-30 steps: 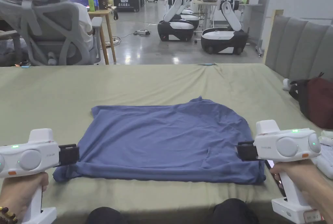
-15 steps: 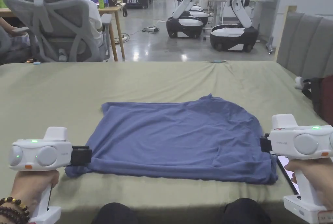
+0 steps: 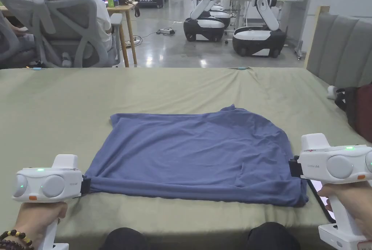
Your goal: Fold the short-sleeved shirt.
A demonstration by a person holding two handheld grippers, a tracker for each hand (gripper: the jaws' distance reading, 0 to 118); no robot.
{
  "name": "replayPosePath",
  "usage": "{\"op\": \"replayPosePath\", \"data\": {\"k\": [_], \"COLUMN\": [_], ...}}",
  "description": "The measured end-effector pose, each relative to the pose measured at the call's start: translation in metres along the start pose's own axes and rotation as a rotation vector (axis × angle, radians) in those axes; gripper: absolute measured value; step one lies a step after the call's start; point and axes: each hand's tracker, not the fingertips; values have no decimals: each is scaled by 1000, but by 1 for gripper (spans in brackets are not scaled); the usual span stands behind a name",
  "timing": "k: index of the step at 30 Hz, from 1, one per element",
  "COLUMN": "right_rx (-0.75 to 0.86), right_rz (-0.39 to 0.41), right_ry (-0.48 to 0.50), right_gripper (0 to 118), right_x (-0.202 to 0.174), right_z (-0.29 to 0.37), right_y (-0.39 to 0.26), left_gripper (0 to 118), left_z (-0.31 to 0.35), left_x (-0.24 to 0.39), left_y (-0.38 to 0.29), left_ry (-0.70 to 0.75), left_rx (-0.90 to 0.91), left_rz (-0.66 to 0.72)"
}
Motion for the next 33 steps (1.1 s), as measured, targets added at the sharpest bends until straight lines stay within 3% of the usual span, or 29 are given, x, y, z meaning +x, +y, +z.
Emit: {"op": "replayPosePath", "data": {"k": [1, 3, 4, 5, 9, 10, 12, 14, 16, 20, 25, 33], "right_rx": [5, 1, -19, -22, -110, -115, -146, -188, -168, -128, -58, 28], "right_rz": [2, 15, 21, 23, 45, 45, 37, 39, 36, -8, -3, 7], "right_ry": [4, 7, 0, 0, -13, -15, 4, 73, 67, 73, 77, 34], "right_gripper": [6, 80, 111, 118, 96, 83, 42, 21, 5, 5, 5, 5], "right_x": [1, 1, 1, 0, 3, 3, 3, 3, 4, 11, 21, 29], "right_z": [0, -1, -4, -3, -14, -16, -18, -22, -23, -21, -16, -50], "right_y": [-2, -9, -11, -15, -27, -30, -35, -39, -38, -26, 9, 98], "left_gripper": [1, 1, 1, 1, 1, 1, 1, 1, 1, 1, 1, 1], "left_z": [1, 1, 2, 2, 0, 0, 1, 0, 2, 2, 9, -50], "left_x": [0, 1, 2, 2, -2, -2, -1, -4, -5, -7, -4, -3], "left_y": [2, 7, 7, 7, 2, 2, 1, -6, -10, 0, 46, 142], "left_ry": [-2, -2, -2, -1, 7, 8, 9, 10, 10, 5, -20, 0], "left_rx": [-1, 3, 4, 5, -3, -5, -11, -14, -21, -11, 51, 143], "left_rz": [3, 13, 14, 12, -8, -7, -5, -27, -35, -36, -18, -43]}}
